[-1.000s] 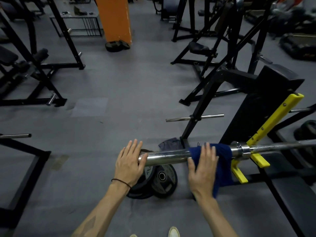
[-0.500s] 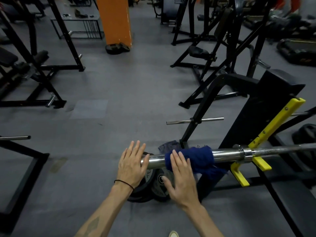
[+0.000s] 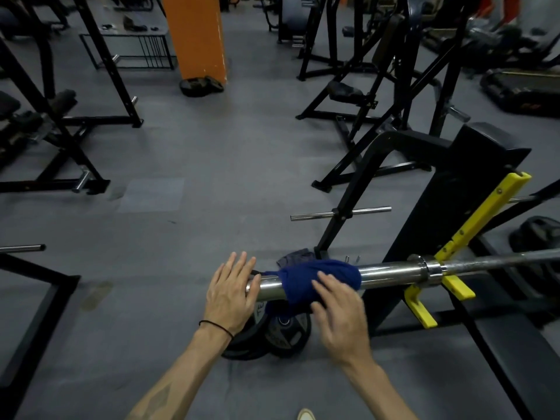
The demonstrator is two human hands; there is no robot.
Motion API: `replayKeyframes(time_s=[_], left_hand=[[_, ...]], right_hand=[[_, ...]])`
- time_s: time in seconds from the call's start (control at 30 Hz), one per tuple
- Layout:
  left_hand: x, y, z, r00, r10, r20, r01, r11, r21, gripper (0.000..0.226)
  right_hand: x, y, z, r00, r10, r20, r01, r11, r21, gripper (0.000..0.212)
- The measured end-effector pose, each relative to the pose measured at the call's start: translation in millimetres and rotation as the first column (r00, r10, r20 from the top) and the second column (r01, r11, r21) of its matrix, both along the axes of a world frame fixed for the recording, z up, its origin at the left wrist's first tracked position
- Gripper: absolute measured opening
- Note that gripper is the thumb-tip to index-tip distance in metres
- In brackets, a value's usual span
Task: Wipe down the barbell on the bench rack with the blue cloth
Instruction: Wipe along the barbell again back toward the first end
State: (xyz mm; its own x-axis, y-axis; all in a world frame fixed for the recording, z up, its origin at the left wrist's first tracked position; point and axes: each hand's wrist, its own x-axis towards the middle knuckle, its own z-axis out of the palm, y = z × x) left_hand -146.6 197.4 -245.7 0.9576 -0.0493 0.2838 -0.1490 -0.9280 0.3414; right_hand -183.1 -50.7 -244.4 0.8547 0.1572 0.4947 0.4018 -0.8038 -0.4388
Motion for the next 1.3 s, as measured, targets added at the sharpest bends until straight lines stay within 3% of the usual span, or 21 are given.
replayKeyframes(time_s=[0.1,0.2,0.27,0.37,0.47,0.57,0.67,0.77,0.83,0.97,1.03,1.1,1.17,1.23,1.3], left_hand=[[3.7,-2.7,1.7,1.000,0.011,-0.001,-0.011,1.000,-0.026,0.052],[9.5,-3.2,1.0,0.998,0.045,-0.039,-0.047,0.997,-0.055,0.059],[15.1,-2.9,4.9,0.988,0.060,-0.141,-0.073,0.993,-0.090,0.068],[21.0,-1.6,14.4,0.961,0.071,-0.266,-0.107,0.987,-0.122,0.061],[16.6,-0.1,15.9,0.967,0.073,-0.243,-0.108,0.985,-0.135,0.071],[1.2,2.9,5.8,0.991,0.072,-0.116,-0.092,0.980,-0.176,0.075],[-8.9,5.3,-7.1,0.997,0.037,-0.063,-0.050,0.972,-0.231,0.071],[-6.2,7.5,-10.2,0.998,0.027,-0.063,-0.041,0.971,-0.235,0.070],[-2.0,8.3,-7.3,0.998,0.020,-0.064,-0.034,0.972,-0.232,0.065],[-0.8,7.3,-5.8,0.997,0.020,-0.071,-0.037,0.969,-0.244,0.069],[0.1,7.2,-6.1,0.997,0.023,-0.079,-0.042,0.967,-0.250,0.074],[1.0,8.5,-6.3,0.997,0.020,-0.074,-0.037,0.970,-0.238,0.074],[0.6,8.5,-5.3,0.998,0.017,-0.060,-0.030,0.974,-0.225,0.070],[-1.0,6.1,-2.4,0.997,0.028,-0.073,-0.045,0.972,-0.231,0.064],[-2.9,4.4,-0.8,0.994,0.045,-0.100,-0.068,0.967,-0.247,0.062]], right_hand=[[17.1,-2.3,16.5,0.985,-0.175,-0.006,0.175,0.980,0.091,0.049],[24.6,40.5,8.8,0.983,-0.139,-0.118,0.126,0.986,-0.111,0.063],[19.2,67.4,0.2,0.984,-0.093,-0.154,0.065,0.982,-0.176,0.072],[22.9,47.3,4.5,0.990,0.038,-0.133,-0.072,0.962,-0.264,0.064],[27.9,-4.7,3.4,0.989,-0.121,-0.083,0.098,0.965,-0.242,0.059],[17.1,27.1,-2.0,0.945,-0.297,-0.140,0.287,0.954,-0.092,0.072],[-1.9,91.8,-3.3,0.989,-0.092,-0.119,0.083,0.993,-0.081,0.079],[0.7,68.9,-8.2,0.993,0.102,-0.059,-0.112,0.973,-0.200,0.068],[9.5,30.6,-13.4,1.000,0.011,-0.026,-0.017,0.973,-0.229,0.063],[10.2,38.6,-11.7,0.950,-0.283,-0.131,0.287,0.958,0.010,0.068],[3.9,76.1,-8.9,0.973,-0.181,-0.144,0.185,0.983,0.010,0.072],[-1.4,77.5,-12.8,0.995,0.029,-0.100,-0.045,0.986,-0.160,0.072],[8.7,41.0,-14.6,0.990,0.136,-0.036,-0.141,0.939,-0.313,0.068],[16.4,6.8,-17.1,1.000,0.031,-0.001,-0.031,0.958,-0.286,0.064],[13.9,5.1,-14.6,0.981,-0.186,-0.061,0.181,0.980,-0.086,0.064]])
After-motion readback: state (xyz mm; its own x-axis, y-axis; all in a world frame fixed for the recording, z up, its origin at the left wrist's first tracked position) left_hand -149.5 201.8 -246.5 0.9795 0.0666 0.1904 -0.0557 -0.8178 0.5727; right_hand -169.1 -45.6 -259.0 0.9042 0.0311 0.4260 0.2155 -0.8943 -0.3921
